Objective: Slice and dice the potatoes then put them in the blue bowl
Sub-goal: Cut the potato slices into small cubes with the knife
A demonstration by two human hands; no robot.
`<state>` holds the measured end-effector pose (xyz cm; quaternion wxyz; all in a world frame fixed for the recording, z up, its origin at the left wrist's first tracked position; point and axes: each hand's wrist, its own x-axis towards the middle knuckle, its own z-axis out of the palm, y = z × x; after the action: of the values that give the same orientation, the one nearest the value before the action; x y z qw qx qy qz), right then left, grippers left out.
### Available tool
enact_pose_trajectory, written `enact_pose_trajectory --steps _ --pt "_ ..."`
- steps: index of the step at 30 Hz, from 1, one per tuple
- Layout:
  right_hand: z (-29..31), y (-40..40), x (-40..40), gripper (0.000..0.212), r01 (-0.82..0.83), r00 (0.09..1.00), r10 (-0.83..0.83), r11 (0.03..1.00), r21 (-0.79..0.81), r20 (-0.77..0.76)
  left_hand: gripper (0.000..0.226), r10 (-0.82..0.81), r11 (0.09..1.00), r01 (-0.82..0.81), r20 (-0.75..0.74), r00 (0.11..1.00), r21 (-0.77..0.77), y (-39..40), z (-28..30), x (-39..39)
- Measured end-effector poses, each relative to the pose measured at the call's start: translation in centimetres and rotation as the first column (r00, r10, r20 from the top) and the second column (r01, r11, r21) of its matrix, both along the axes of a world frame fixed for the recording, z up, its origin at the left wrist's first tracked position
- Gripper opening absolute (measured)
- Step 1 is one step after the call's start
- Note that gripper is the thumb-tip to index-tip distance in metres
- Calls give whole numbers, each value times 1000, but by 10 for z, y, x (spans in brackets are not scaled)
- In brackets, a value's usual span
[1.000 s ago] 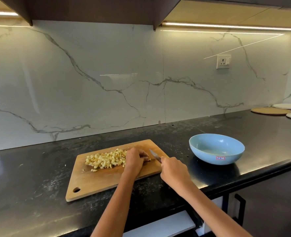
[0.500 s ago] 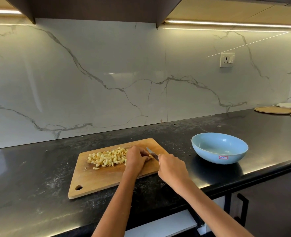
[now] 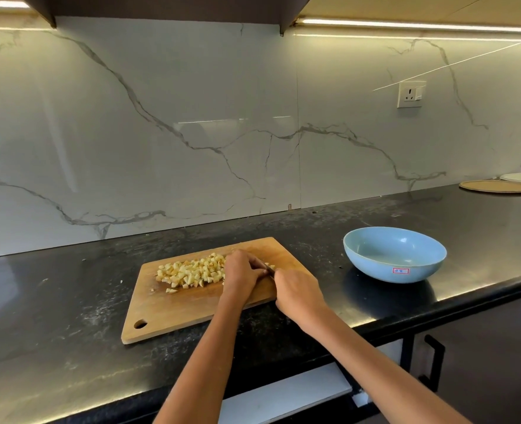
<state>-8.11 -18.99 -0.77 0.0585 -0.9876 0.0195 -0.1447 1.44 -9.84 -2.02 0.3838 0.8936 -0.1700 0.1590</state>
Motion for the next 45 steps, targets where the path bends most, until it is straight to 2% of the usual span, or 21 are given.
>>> enact_pose_trajectory --steps 3,7,10,14,17,19,23,25,31,35,38,41,45 --pt "-5 -6 -8 20 -20 1000 20 1000 -13 8 7 30 999 -33 66 997 44 -1 -2 -2" --pt "-10 -10 -19 25 -14 999 15 1000 -7 34 10 45 998 -48 55 998 51 0 -1 1" --pt "-11 -12 -14 25 5 998 -5 1000 2 65 22 64 995 -66 35 997 72 3 -3 1" --pt "-9 -16 -12 32 5 989 -4 1000 -11 145 21 123 992 -121 94 988 -25 5 3 0" --pt "-12 -17 -8 44 -40 971 53 997 -58 232 32 -15 995 34 208 978 -89 2 5 3" --pt "-14 -20 -3 53 -59 964 80 994 -89 252 49 -117 992 125 253 960 -13 -1 3 6" --pt "-14 -25 5 46 -74 964 106 988 -135 245 61 -81 967 45 136 987 252 -2 -2 5" --pt "-15 -24 7 41 -72 963 107 987 -147 246 68 -30 954 6 75 997 299 -1 -1 5" --pt "-16 -25 8 39 -72 958 105 989 -131 265 74 64 975 -92 143 988 200 2 -1 7" --pt "-18 -25 6 39 -68 955 101 990 -126 280 77 86 972 -101 78 993 214 3 -2 7" --pt "-19 -28 4 38 -23 953 47 996 -82 300 81 110 979 -126 102 989 163 4 -2 9" --pt "-19 -33 2 41 40 945 -41 999 9 324 81 68 986 -88 135 988 143 2 -3 8" --pt "-20 -33 3 41 54 940 -63 998 37 334 70 19 985 -39 121 993 166 -1 -5 11"
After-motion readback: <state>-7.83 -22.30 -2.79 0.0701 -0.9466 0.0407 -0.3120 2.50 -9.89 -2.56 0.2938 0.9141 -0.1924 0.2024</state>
